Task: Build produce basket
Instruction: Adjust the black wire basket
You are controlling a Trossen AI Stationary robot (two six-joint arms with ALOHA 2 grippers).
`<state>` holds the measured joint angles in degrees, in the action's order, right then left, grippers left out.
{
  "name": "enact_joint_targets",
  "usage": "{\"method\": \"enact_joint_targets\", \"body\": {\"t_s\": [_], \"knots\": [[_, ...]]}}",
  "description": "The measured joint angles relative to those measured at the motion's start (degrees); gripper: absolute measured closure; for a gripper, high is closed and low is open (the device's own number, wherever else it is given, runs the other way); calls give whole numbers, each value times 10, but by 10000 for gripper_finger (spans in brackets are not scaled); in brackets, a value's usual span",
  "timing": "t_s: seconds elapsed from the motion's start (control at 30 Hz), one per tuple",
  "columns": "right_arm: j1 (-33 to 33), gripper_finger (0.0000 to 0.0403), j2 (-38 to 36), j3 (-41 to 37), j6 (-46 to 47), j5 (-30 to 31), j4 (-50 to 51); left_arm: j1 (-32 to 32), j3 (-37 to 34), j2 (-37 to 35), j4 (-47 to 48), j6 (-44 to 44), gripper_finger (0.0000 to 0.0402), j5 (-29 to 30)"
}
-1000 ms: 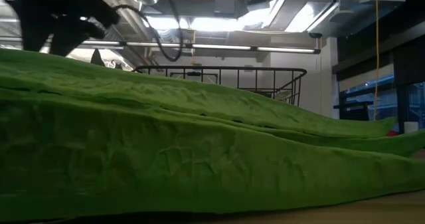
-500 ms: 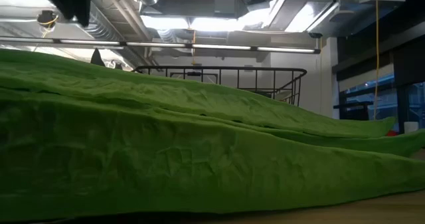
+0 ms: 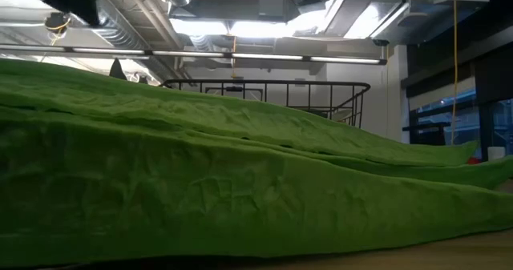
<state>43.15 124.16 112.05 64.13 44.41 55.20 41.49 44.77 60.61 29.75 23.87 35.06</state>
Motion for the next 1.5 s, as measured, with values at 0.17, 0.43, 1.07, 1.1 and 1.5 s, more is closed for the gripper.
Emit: {"method": "enact_joint_targets", "body": {"t_s": [0.17, 0.43, 1.07, 1.1, 1.5], "knots": [[-17, 258, 0, 0, 1, -12, 3, 3, -115, 9, -270, 0, 233, 59], [-55, 258, 40, 0, 48, -22, 4, 18, -220, 47, -456, 0, 233, 37], [-169, 258, 157, 0, 271, -33, 8, 22, -226, 57, -475, 0, 233, 49], [-173, 258, 157, 0, 270, -32, 10, 22, -226, 57, -475, 0, 233, 49], [-189, 273, 153, 0, 377, -31, 123, 22, -226, 57, -474, 0, 233, 49]]}}
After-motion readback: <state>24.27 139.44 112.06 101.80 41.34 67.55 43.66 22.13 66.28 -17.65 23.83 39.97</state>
